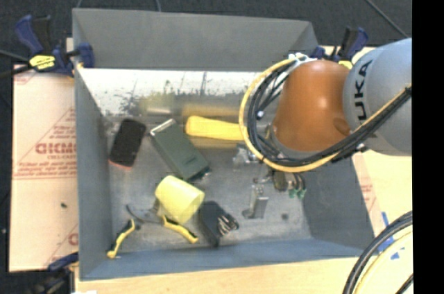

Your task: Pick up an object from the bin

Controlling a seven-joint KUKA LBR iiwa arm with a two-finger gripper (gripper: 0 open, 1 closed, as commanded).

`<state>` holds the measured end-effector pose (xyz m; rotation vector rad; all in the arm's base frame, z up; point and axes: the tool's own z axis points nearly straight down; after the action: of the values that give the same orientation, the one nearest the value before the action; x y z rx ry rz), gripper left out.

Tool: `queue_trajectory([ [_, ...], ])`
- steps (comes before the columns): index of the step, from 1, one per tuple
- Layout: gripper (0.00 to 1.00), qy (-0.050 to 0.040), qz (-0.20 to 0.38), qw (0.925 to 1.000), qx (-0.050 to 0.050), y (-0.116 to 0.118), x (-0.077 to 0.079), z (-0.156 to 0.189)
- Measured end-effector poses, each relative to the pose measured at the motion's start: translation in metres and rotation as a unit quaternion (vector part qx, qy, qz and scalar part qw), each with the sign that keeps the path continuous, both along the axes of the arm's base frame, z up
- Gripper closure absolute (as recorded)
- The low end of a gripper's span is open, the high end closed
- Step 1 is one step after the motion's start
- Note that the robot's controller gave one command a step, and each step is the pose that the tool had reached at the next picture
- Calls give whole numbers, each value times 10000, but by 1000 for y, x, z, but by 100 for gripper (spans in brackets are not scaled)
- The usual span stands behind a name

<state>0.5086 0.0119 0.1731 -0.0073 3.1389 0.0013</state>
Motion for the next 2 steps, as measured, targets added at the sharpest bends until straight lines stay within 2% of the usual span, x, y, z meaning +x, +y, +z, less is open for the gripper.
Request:
queue_trajectory([
  [1,0,0,0,10000,0,0,0,0],
  [2,0,8,-581,9983,9,61,-12,-52],
])
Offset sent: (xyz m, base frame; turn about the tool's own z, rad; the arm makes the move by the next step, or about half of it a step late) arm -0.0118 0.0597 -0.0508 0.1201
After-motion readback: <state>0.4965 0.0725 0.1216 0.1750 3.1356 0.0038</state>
